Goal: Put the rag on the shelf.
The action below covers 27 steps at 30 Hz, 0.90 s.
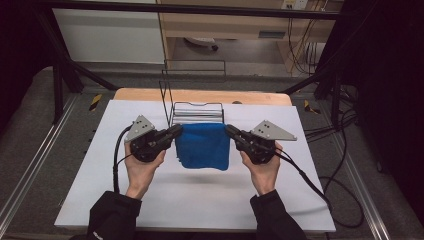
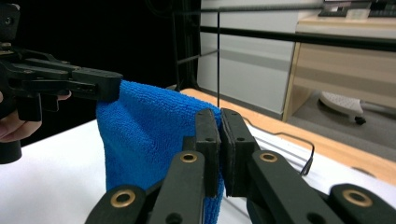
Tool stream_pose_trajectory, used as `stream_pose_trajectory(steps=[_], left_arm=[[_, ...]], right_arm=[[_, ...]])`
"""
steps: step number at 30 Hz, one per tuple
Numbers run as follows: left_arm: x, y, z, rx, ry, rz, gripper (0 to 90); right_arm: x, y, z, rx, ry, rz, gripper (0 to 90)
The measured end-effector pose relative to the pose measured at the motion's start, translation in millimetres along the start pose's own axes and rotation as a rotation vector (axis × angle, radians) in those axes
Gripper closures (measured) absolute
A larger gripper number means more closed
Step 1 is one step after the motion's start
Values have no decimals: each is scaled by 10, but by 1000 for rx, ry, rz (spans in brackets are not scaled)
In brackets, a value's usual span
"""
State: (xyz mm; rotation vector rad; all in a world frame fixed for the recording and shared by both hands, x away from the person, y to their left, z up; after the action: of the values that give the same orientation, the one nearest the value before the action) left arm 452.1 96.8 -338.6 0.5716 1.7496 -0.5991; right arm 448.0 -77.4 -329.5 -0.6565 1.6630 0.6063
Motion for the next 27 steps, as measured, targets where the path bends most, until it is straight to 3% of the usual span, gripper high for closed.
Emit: stream_pose_trajectory(steps=[18,27], left_arm=[[-475,87,-46,-12,-108,7,852],[-702,193,-44,-32,-154,-5,852]], right_arm=[[-507,-26,54,44,-91,-49,871],[-734,-63,147,66,-124,-79,871]])
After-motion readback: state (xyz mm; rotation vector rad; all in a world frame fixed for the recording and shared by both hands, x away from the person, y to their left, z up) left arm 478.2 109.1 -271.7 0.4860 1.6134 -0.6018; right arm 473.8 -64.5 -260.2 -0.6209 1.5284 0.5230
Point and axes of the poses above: each handheld gripper's, and its own axes: z roughly forward along the jaws, x roughly out of its underside, y roughly to its left, the point moved 10 cm from there along z, roughly forward along the jaws, and after that the axes turned 2 degrees about -x, right-handed, at the moved point
